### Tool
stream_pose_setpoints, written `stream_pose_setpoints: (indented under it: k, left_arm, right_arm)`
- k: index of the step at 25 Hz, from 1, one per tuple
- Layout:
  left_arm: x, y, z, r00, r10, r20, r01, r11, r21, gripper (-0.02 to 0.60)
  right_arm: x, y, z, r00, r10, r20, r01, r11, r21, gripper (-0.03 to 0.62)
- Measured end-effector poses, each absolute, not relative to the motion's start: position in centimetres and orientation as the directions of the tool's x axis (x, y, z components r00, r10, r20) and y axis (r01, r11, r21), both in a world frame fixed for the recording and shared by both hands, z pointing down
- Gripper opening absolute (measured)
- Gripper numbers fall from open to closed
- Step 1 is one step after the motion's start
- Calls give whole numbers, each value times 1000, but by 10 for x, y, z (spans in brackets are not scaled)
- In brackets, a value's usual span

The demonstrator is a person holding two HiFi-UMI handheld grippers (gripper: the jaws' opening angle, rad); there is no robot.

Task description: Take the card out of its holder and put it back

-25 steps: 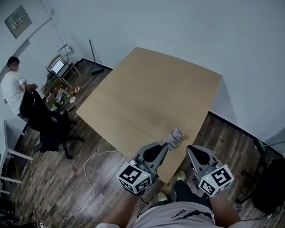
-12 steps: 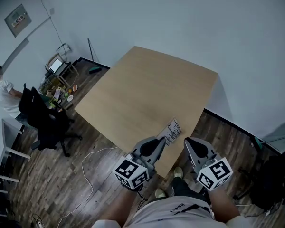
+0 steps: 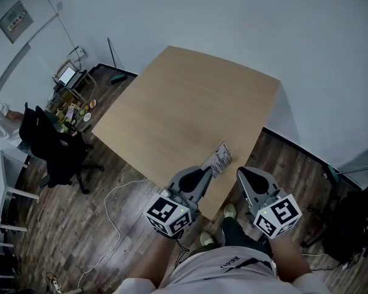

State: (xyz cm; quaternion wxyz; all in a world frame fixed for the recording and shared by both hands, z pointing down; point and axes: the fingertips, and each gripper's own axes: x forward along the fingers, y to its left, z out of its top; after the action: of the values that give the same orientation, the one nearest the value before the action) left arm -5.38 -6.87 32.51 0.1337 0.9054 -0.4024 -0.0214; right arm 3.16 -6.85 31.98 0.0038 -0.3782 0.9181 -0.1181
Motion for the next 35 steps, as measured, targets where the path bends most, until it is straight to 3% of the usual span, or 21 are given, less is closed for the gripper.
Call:
stream_pose_setpoints:
  k: [35]
  left_arm:
    - [-48,-156,526,718,-663,211,-695,-673,253,25]
  right_arm:
    - [46,-152,448,-692,-695,196,-713,615,-336,12]
